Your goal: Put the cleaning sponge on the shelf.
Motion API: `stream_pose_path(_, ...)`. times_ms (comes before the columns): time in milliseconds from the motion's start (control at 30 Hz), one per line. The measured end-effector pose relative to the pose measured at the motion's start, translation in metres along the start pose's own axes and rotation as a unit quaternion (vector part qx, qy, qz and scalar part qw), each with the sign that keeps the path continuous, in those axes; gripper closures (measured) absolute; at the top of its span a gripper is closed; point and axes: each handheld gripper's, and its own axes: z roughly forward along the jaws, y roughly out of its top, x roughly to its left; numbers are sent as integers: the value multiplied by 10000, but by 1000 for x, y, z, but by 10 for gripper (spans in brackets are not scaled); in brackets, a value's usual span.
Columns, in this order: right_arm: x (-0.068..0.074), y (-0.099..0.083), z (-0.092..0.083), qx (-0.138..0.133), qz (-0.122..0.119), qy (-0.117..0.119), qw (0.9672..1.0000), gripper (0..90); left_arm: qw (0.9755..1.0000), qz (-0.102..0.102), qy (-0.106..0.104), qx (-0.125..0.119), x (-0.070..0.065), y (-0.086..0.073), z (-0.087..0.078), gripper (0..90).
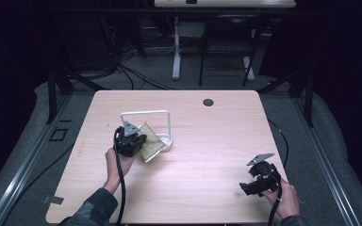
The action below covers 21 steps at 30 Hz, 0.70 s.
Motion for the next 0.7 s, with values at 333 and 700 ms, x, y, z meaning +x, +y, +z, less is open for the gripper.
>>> stream_pose_path(333,0,0,1,7,-16,29,10000,132,9999,-74,134,44,2,3,15,898)
stream_pose_path(700,0,0,0,11,15,35,10000,132,9999,58,101,-3,-2,5,17,899)
